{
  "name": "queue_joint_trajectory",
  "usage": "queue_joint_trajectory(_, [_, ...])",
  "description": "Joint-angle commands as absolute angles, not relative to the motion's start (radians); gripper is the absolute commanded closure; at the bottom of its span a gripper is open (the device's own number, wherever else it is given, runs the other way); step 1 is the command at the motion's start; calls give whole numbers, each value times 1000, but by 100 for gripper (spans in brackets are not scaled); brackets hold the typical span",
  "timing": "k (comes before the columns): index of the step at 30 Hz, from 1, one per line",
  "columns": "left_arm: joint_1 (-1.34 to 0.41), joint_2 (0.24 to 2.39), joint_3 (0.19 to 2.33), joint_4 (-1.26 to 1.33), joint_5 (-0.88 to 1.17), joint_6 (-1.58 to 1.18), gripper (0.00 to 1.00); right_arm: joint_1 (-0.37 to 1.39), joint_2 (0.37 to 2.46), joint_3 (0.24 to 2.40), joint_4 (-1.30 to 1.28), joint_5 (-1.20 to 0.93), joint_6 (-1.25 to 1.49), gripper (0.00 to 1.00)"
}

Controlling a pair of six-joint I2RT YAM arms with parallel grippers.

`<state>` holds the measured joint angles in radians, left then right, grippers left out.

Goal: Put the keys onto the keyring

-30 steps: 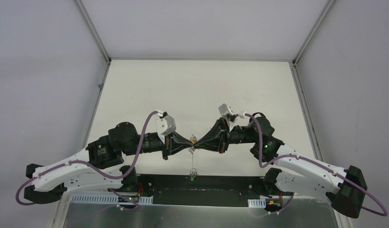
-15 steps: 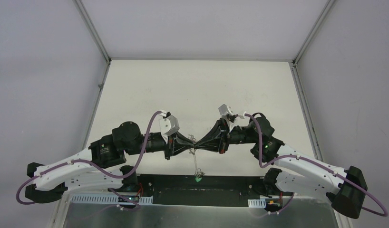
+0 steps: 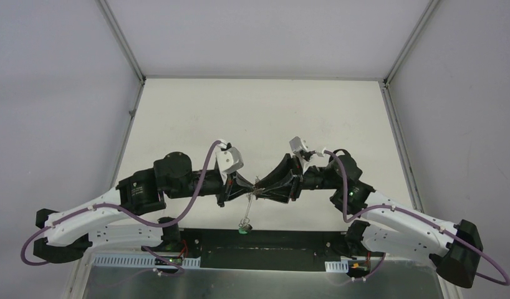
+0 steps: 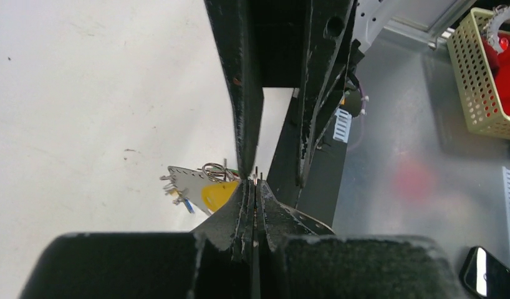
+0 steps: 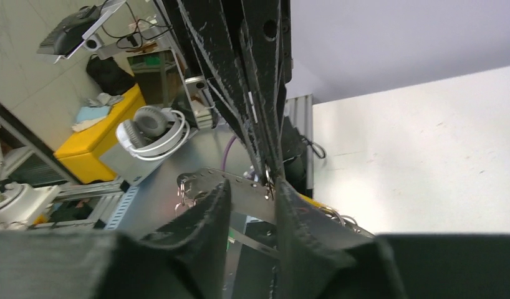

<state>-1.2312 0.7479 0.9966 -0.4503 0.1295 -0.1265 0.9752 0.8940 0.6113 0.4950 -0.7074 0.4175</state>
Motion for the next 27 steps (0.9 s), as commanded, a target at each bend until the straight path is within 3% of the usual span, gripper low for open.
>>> queue_joint_trajectory(1, [-1241,812,1123,-583,140,-110,100,977,855,636,545,-635,394,59])
queue_joint_trajectory(5, [-1242,905,1250,-764,129,-93,100,977,850,651,519,-623,378,47])
queue_joint_trajectory(10, [-1241,1024,1421,-969,138,-60,100,977,851,658,483,-581,366,44])
queue_joint_trajectory(19, [-1241,1224,1705,-1297,136,-9,100,977,890,663,479,-597,376,61])
queue_joint_trajectory(27, [-1241,1329,1858,-1440,153,25,100,978,969,641,615,-629,457,63])
